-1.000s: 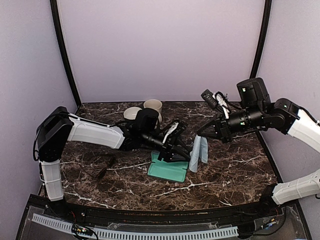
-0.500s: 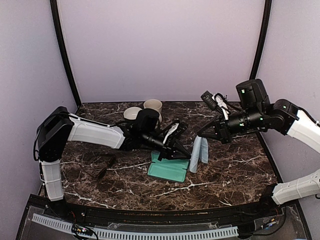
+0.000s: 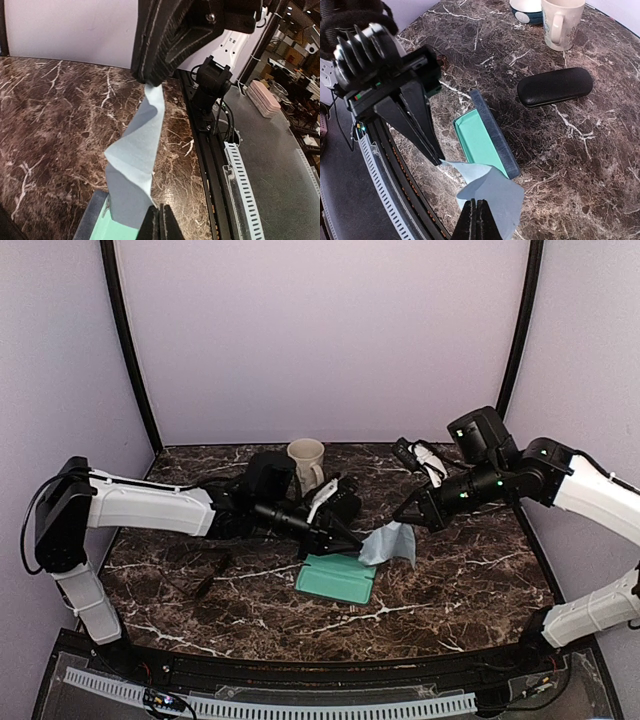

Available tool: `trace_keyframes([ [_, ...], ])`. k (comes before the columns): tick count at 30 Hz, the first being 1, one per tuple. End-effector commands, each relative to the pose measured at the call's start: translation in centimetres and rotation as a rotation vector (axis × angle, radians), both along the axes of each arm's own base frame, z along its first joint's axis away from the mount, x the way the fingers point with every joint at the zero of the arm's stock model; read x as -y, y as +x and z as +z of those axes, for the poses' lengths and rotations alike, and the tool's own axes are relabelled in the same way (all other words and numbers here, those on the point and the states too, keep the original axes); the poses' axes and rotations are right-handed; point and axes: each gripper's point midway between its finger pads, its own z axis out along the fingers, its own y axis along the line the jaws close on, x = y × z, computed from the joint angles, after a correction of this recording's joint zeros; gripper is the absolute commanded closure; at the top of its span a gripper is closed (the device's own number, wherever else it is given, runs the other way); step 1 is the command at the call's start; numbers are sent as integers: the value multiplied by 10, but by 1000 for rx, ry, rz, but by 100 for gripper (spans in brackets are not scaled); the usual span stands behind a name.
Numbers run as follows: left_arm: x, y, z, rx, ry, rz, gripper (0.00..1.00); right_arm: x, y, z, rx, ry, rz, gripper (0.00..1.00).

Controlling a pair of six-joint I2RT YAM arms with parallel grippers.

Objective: Organize the sunglasses
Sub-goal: Fold the glasses cleaning cloth at the center of the board.

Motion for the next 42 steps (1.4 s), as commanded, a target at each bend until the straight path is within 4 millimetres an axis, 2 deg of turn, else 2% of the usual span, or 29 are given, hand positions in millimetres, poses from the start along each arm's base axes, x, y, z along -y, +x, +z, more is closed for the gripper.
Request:
trace_keyframes([
  [1, -27, 6, 4, -7, 78, 162, 100, -15, 2, 10, 39, 49, -1, 100],
  [6, -48, 3, 8, -43, 130, 248, 100, -41, -10, 26, 84, 127, 57, 100],
  [7, -54, 2, 6, -46, 153, 272, 100, -45, -13, 16, 76, 116, 64, 100],
  [9, -67, -1, 12, -46, 163, 309, 100, -54, -17, 14, 85, 136, 75, 100],
  [11, -82, -5, 10, -51, 196, 345, 100, -65, -21, 11, 87, 158, 85, 100],
  [13, -101, -9, -1, -63, 258, 392, 100, -79, -24, 9, 86, 196, 92, 100],
  [16, -131, -16, -16, -90, 353, 471, 100, -99, -29, -6, 61, 193, 91, 100],
  [19, -156, -30, -23, -144, 405, 530, 100, -120, -37, -19, 42, 180, 104, 100],
  [25, -194, -65, -36, -214, 494, 612, 100, -157, -59, -39, 4, 171, 136, 100],
  [30, -210, -93, -42, -251, 530, 648, 100, -176, -82, -54, -13, 140, 167, 100],
  [32, -215, -104, -47, -258, 563, 661, 100, -183, -87, -46, -14, 157, 170, 100],
  [34, -219, -112, -52, -264, 593, 680, 100, -186, -93, -46, -35, 169, 167, 100],
  [35, -221, -115, -55, -268, 606, 691, 100, -187, -93, -53, -51, 160, 159, 100],
  [40, -228, -117, -70, -290, 643, 739, 100, -186, -90, -81, -92, 99, 112, 100],
  [42, -229, -115, -71, -281, 657, 751, 100, -187, -91, -84, -97, 93, 119, 100],
])
